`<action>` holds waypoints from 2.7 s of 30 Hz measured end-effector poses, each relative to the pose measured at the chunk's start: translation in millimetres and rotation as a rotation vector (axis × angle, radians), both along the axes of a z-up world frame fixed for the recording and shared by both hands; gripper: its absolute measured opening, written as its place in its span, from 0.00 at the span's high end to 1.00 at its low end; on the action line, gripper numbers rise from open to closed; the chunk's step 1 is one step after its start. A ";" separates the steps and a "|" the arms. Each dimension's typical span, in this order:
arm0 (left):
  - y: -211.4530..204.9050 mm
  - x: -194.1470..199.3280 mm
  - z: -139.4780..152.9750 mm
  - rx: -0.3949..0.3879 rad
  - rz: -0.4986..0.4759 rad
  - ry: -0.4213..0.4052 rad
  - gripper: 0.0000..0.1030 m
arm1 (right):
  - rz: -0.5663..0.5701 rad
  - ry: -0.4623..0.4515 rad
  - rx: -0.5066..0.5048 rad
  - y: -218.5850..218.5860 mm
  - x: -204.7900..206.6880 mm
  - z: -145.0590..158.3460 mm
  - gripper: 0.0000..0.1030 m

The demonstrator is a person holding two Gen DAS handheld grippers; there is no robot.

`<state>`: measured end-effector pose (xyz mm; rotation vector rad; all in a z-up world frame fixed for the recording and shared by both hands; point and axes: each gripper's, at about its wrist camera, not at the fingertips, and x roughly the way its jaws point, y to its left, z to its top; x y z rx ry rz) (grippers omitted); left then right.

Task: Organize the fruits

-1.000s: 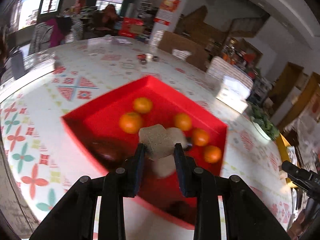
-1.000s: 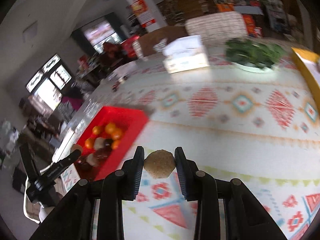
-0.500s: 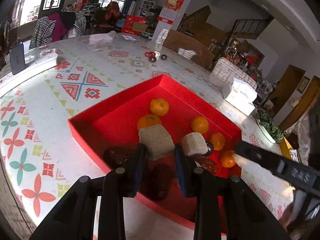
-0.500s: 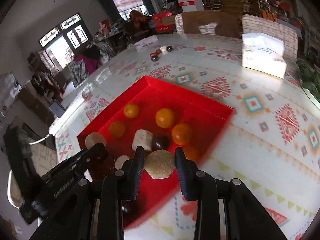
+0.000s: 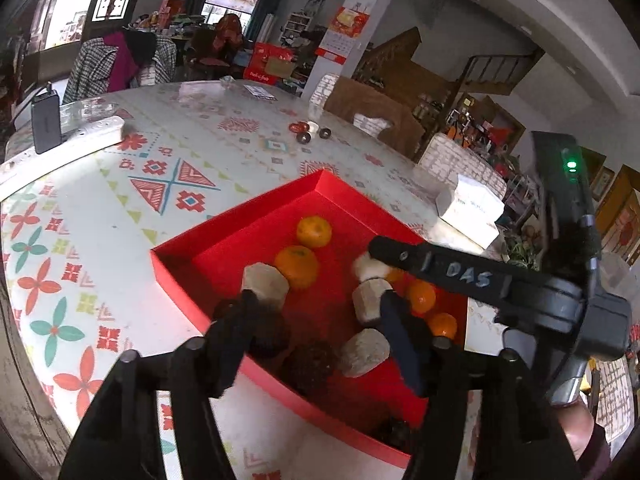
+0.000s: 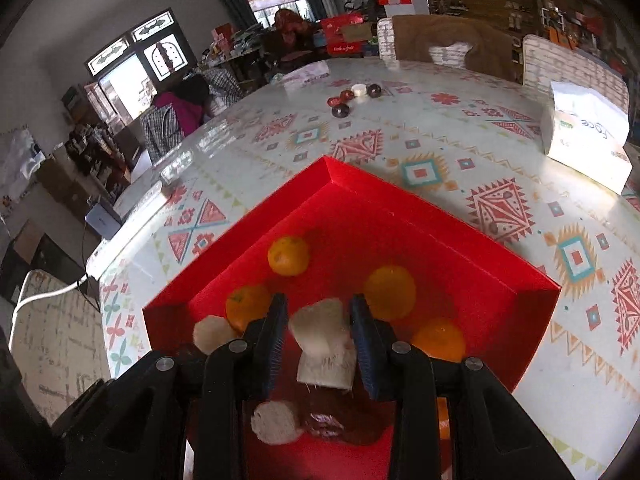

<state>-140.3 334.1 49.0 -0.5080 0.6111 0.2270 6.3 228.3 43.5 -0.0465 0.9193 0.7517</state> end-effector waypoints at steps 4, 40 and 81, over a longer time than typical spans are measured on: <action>-1.9 -2.3 1.0 -0.001 -0.002 0.001 0.36 | -0.016 -0.049 0.029 -16.2 -8.4 19.8 0.49; -215.5 -33.2 52.3 0.502 -0.070 -0.074 0.00 | -0.423 -0.267 -0.029 -260.5 -152.3 13.0 0.28; -205.8 -19.9 32.1 0.464 -0.098 -0.013 0.00 | -0.395 -0.295 -0.133 -236.4 -154.0 1.9 0.23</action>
